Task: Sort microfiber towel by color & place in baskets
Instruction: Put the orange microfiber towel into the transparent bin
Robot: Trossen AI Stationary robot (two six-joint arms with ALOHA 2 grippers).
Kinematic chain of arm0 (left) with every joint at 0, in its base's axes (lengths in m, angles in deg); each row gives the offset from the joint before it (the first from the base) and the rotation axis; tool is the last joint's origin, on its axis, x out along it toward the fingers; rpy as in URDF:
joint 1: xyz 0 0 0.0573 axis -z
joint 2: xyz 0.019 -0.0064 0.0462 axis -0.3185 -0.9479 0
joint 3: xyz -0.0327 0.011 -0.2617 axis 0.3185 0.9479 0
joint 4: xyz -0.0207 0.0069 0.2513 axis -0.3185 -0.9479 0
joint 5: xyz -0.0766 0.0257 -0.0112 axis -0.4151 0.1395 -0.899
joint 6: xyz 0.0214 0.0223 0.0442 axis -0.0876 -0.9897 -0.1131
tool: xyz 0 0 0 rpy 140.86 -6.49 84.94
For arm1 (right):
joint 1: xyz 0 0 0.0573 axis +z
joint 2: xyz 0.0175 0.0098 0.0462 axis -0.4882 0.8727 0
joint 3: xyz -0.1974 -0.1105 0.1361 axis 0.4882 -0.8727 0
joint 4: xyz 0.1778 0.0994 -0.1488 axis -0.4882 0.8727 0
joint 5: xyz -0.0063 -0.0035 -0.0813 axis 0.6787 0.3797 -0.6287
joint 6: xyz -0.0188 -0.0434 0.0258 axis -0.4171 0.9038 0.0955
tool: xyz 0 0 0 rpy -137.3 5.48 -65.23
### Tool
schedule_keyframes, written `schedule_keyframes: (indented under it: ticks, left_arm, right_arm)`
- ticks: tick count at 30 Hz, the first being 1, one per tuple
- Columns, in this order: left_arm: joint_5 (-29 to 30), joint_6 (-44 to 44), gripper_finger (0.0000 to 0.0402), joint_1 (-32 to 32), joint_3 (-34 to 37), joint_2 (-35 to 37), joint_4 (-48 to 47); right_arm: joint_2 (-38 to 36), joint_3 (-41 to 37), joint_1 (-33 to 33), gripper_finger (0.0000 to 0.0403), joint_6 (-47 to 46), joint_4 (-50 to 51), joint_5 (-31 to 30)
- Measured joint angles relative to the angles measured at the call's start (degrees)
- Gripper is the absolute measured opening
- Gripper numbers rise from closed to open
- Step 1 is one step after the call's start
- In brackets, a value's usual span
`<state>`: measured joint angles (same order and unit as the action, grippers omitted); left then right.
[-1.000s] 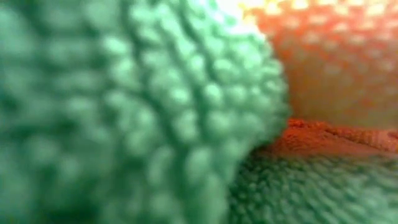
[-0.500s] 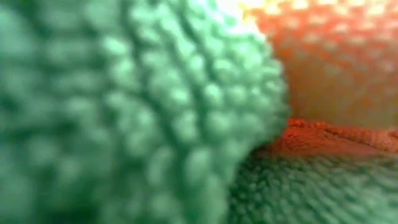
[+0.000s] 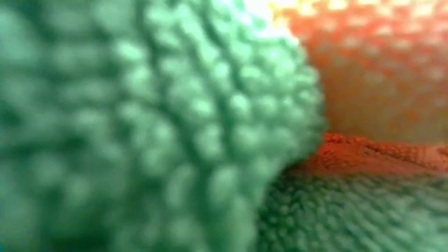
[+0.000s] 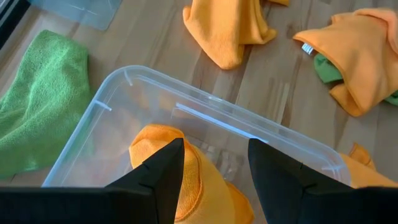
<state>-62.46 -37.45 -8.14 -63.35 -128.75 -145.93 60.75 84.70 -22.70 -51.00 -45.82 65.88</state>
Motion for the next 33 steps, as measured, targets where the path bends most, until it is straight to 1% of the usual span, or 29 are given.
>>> schedule_keyframes:
  ticks: [4, 10, 14, 18, 22, 25, 27, 29, 33]
  left_arm:
    - [0.0, 0.49, 0.0168, 0.0, 0.02, 0.0, -0.02]
    - [0.0, 1.46, 0.0168, 0.0, 0.02, 0.0, 0.02]
    - [0.0, 4.16, 0.0168, 0.0, 0.02, 0.0, 0.02]
    - [-0.01, 6.47, 0.0168, 0.0, 0.02, 0.0, 0.05]
    - [0.0, 7.65, 0.0168, -0.01, 0.02, 0.0, 0.09]
    - [0.24, 9.04, 0.0168, 0.0, 0.02, 0.0, 0.13]
    - [0.38, 9.1, 0.0168, 0.0, 0.02, 0.0, 0.21]
    - [0.42, 9.07, 0.0168, -0.02, 0.04, 0.0, 0.64]
    - [1.16, 9.03, 0.0168, -0.02, 0.04, 0.0, 4.45]
  right_arm:
    - [3.98, 2.51, -2.69, 0.0195, 10.89, 0.38, 5.08]
    - [10.88, 7.38, -5.61, 0.0224, 22.42, 4.46, 8.42]
    - [14.84, 9.6, -7.28, 0.0234, 28.5, 5.3, 10.73]
    - [18.23, 10.26, -8.69, 0.0236, 32.76, 5.3, 14.5]
    - [21.46, 10.26, -9.24, 0.0233, 35.33, 5.47, 14.55]
    - [23.28, 10.44, -9.17, 0.021, 35.86, 5.2, 13.87]
    - [23.79, 10.54, -9.06, 0.0178, 35.82, 5.04, 13.86]
    - [23.87, 10.56, -8.73, 0.0133, 35.28, 4.91, 13.83]
    - [21.75, 10.18, -8.35, 0.0028, 34.93, 6.45, 14.02]
